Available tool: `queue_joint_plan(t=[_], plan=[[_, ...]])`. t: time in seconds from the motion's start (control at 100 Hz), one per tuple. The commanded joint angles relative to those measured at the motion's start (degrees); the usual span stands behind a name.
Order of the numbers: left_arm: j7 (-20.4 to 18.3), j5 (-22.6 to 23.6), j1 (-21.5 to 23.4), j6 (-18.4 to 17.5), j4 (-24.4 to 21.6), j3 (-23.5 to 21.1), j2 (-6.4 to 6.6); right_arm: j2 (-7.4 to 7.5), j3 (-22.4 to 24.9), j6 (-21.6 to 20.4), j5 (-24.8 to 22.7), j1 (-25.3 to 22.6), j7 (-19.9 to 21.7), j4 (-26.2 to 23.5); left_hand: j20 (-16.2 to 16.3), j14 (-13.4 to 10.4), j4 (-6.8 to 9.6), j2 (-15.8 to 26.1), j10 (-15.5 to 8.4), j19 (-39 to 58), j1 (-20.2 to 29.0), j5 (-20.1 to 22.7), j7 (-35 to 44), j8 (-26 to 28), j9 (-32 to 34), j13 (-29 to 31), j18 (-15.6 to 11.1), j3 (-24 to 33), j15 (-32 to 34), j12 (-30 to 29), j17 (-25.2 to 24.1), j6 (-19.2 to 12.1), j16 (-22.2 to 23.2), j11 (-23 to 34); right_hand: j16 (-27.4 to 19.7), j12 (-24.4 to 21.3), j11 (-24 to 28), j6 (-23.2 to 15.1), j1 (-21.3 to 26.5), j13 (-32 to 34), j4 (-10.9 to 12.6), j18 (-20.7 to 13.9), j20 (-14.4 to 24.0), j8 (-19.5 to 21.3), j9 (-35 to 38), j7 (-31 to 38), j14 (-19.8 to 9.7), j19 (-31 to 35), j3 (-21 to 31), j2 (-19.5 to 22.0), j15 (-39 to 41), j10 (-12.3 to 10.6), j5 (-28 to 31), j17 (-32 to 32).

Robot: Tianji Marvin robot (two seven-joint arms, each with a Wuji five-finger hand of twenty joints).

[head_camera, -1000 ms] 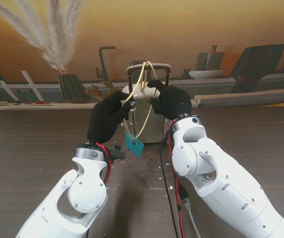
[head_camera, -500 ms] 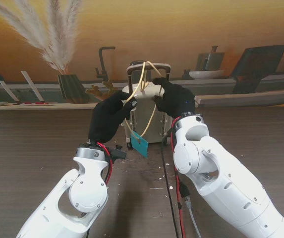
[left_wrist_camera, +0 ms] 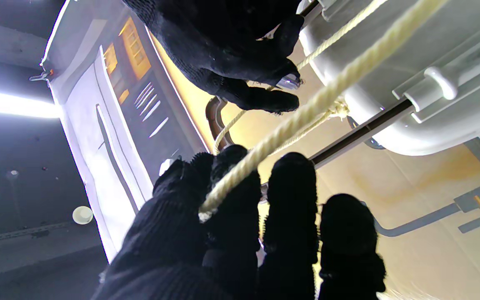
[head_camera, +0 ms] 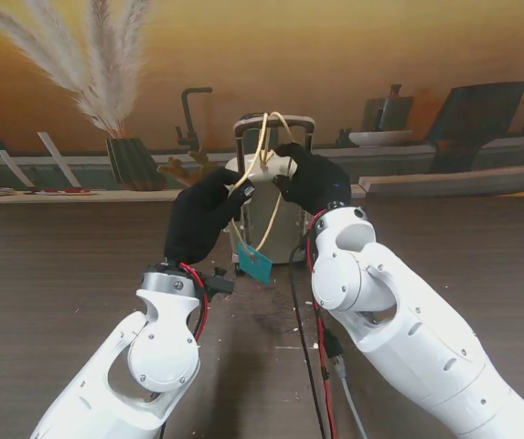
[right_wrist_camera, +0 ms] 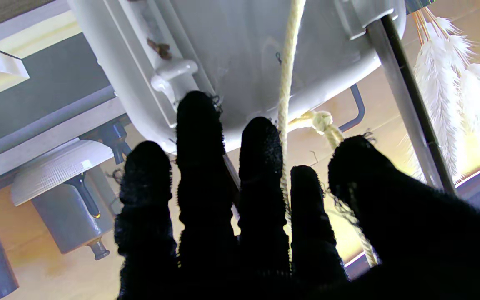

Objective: Attach a luggage tag to a suitcase

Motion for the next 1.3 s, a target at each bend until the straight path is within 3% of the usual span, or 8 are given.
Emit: queue_joint_plan(t=[0.0,0.23,0.73,0.96,1.29], plan=[[-0.95,0.30,0.13,-0.04,-0.76,0.01,-0.03,-0.43,-0.14,0.39,0.63,0.15,0.47,-0.02,0.98,0.11,0.17,1.71,0.27,0.45,2.54,-0.65,-0.14,-1.08,-0.39,0.02,1.33,-1.43,-0.16,-0.01,-0.35,-0.24,1.37,-0.03,0.88,1.28,1.83,0.60,-1.35,-0.64,2.19,0.45,0.87,-1.29,-1.09,-1.05,0.63,0.74,-2.43,1.57,1.57,1.02,-2.13,-0.84],[-0.97,0.42,0.55,-0.12,-1.14,-0.05,0.02,-1.04,0.08,-0.18,4.13,-1.51,-0.52,-1.77,0.99,0.16,0.17,1.67,0.19,0.45,2.52,-0.59,-0.15,-1.08,-0.38,0.03,1.33,-1.44,-0.16,-0.01,-0.35,-0.28,1.37,-0.03,1.32,2.13,3.14,1.37,-1.16,-0.19,2.23,0.61,1.35,-1.55,-0.52,-1.38,0.59,1.89,-2.45,1.80,3.40,0.82,-3.15,-0.37],[-0.72,1.09,1.43,0.21,-2.24,0.42,0.07,-4.20,1.28,1.15,19.09,-3.98,-4.52,-4.79,1.00,0.15,0.17,1.68,0.27,0.42,2.50,-0.58,-0.24,-1.12,-0.38,0.05,1.34,-1.44,-0.14,-0.02,-0.37,-0.21,1.39,-0.04,2.30,3.88,6.04,5.85,0.97,-2.41,2.32,1.17,2.50,-2.81,-2.46,-2.80,1.63,3.39,-3.52,3.11,7.48,1.51,-7.50,-2.31],[-0.62,1.26,1.75,0.16,-2.40,0.50,0.08,-5.45,0.81,3.05,21.80,-3.25,-6.20,-3.90,1.01,0.12,0.18,1.64,0.19,0.42,2.52,-0.54,-0.26,-1.11,-0.40,0.10,1.34,-1.43,-0.13,0.01,-0.37,-0.19,1.40,-0.03,2.25,4.05,6.60,8.55,1.29,-3.26,2.35,1.32,2.79,-3.53,-3.55,-3.62,2.00,3.50,-3.73,3.43,8.12,1.99,-8.31,-3.15],[-0.63,1.45,1.83,0.20,-2.31,0.66,0.11,-6.54,0.30,2.97,23.41,-2.30,-8.33,-1.77,1.02,0.17,0.19,1.67,0.26,0.42,2.51,-0.50,-0.29,-1.12,-0.37,0.04,1.34,-1.43,-0.14,0.02,-0.37,-0.17,1.40,-0.03,2.09,3.98,6.98,8.70,2.08,-4.40,2.43,1.21,2.95,-3.96,-4.85,-3.75,2.01,3.25,-3.81,3.84,8.31,2.13,-9.10,-4.16]])
